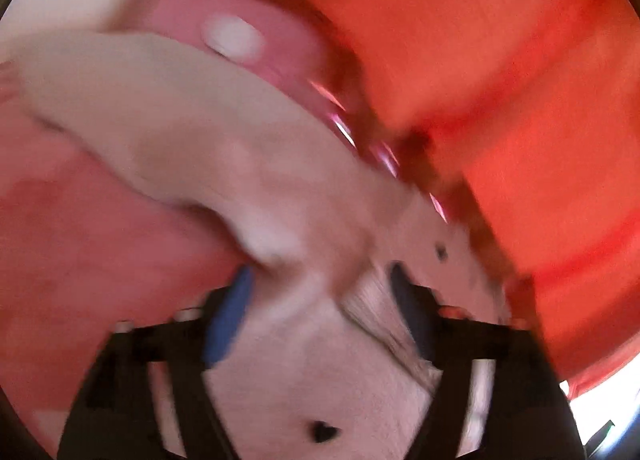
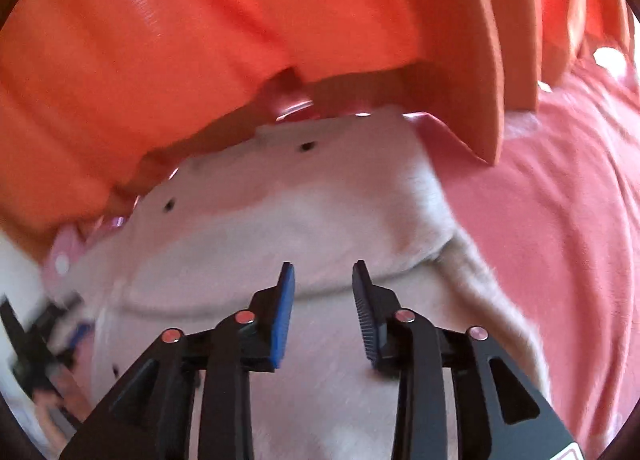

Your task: Fold small clothes

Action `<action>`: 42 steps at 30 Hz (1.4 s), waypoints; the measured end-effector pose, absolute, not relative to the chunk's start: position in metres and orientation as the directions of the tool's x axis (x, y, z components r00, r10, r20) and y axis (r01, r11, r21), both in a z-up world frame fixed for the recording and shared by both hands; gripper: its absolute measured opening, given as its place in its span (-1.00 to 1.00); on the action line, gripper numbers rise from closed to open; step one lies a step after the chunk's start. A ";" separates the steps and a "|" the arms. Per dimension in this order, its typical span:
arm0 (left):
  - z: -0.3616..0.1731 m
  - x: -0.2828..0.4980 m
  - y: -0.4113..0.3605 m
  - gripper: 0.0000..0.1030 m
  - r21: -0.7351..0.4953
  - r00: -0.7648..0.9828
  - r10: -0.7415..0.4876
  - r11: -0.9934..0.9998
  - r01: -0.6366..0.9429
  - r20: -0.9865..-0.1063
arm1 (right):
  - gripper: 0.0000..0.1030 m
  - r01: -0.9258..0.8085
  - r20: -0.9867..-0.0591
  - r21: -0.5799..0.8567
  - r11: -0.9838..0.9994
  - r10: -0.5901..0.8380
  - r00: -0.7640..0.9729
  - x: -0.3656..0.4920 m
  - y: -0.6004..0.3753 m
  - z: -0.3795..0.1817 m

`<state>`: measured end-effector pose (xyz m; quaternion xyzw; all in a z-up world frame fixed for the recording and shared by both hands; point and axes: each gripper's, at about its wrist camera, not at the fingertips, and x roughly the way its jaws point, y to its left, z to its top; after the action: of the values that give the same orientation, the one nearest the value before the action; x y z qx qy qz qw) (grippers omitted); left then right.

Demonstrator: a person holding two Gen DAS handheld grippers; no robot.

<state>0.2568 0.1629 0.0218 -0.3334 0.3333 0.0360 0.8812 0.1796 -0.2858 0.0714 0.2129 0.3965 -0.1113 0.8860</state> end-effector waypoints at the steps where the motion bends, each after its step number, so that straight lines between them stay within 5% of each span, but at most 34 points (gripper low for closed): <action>1: 0.023 0.251 0.178 0.71 -0.580 0.784 -0.137 0.751 -0.316 -0.605 | -0.36 0.346 -0.756 0.282 0.895 -0.015 0.655 0.177 -0.278 0.069; 5: 0.010 0.238 0.267 0.72 -0.673 0.783 -0.126 0.604 -0.426 -0.609 | -0.36 0.300 -0.765 0.312 0.901 0.051 0.642 0.178 -0.266 0.065; 11: -0.005 0.251 0.373 0.70 -0.576 0.697 0.033 0.536 -0.618 -0.717 | -0.29 0.270 -0.766 0.283 0.920 0.047 0.641 0.176 -0.249 0.064; 15: -0.015 0.260 0.396 0.46 -0.572 0.670 0.054 0.472 -0.670 -0.740 | -0.25 0.280 -0.770 0.271 0.921 0.032 0.638 0.178 -0.248 0.061; 17: -0.010 0.278 0.389 -0.96 -0.610 0.706 -0.038 0.537 -0.582 -0.707 | -0.25 0.282 -0.773 0.268 0.921 0.031 0.634 0.179 -0.247 0.060; 23: 0.086 0.297 0.294 -0.90 -0.601 0.828 -0.113 0.742 -0.298 -0.549 | -0.24 0.283 -0.760 0.275 0.919 0.027 0.649 0.179 -0.246 0.062; 28: 0.158 0.274 0.116 -0.99 -0.566 0.818 -0.425 0.810 0.153 -0.387 | -0.24 0.304 -0.751 0.286 0.909 0.015 0.660 0.179 -0.257 0.063; 32: 0.107 0.247 -0.022 -0.93 -0.551 0.647 -0.598 0.774 0.312 -0.473 | -0.21 0.337 -0.759 0.287 0.896 -0.002 0.652 0.179 -0.275 0.060; 36: 0.007 0.238 -0.070 -0.93 -0.522 0.482 -0.555 0.825 0.216 -0.678 | -0.05 0.365 -0.776 0.299 0.882 0.002 0.631 0.179 -0.292 0.053; 39: -0.010 0.237 -0.047 -0.91 -0.547 0.470 -0.531 0.829 0.117 -0.705 | -0.03 0.358 -0.778 0.326 0.875 0.033 0.627 0.179 -0.299 0.051; 40: -0.004 0.236 -0.027 -0.81 -0.558 0.496 -0.523 0.825 0.089 -0.693 | -0.02 0.346 -0.774 0.326 0.880 0.038 0.632 0.180 -0.298 0.053; 42: 0.010 0.219 0.015 -0.29 -0.553 0.577 -0.463 0.833 0.023 -0.673 | -0.02 0.324 -0.768 0.318 0.891 0.041 0.640 0.181 -0.292 0.056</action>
<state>0.2186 0.0155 0.0098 -0.2512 0.4370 -0.1427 0.8518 0.1814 -0.2918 0.0556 0.2189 0.4168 -0.0804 0.8786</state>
